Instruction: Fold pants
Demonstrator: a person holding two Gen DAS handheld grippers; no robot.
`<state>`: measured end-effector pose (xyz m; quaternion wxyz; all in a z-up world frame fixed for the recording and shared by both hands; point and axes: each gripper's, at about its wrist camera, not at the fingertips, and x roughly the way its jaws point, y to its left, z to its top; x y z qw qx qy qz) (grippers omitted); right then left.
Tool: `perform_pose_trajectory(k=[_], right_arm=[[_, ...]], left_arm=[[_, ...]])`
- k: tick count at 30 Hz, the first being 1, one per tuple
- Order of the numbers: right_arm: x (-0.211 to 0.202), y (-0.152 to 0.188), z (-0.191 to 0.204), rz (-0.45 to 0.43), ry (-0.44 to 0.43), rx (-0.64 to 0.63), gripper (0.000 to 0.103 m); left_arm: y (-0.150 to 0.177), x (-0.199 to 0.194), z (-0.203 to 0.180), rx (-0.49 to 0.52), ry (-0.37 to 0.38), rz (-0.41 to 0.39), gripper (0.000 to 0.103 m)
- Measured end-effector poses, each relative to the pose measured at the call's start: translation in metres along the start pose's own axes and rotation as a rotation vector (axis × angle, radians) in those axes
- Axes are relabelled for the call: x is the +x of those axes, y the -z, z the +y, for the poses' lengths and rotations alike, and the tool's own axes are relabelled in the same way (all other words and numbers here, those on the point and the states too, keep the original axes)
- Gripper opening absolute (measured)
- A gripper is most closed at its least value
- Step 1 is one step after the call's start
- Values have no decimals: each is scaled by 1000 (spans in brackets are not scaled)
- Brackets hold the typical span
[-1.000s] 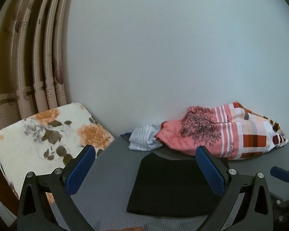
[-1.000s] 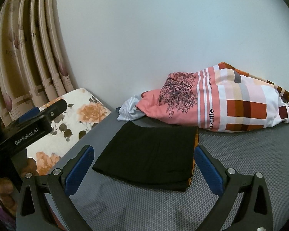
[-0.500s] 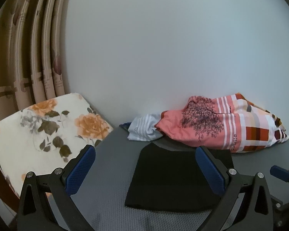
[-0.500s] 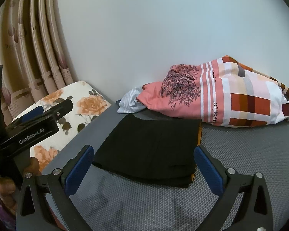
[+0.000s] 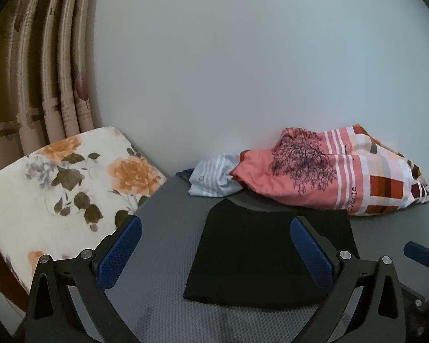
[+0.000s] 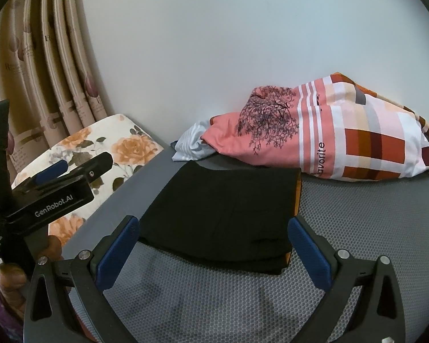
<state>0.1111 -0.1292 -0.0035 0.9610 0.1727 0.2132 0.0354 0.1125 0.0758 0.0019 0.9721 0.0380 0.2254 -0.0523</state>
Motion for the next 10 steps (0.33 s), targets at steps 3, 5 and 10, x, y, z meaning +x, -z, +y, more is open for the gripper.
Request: perform_pose_trajectory(k=[3,5,10], right_arm=[[2,2,0,3,0,1,103],[3,3,0,7,-1,0,103],[4,4,1,8,1,-4,103]], left_arm=[[1,4,0,-5,15,14,103],[2,5,0,0,13,10,103],[4,2,-6,39,3,-17,103]])
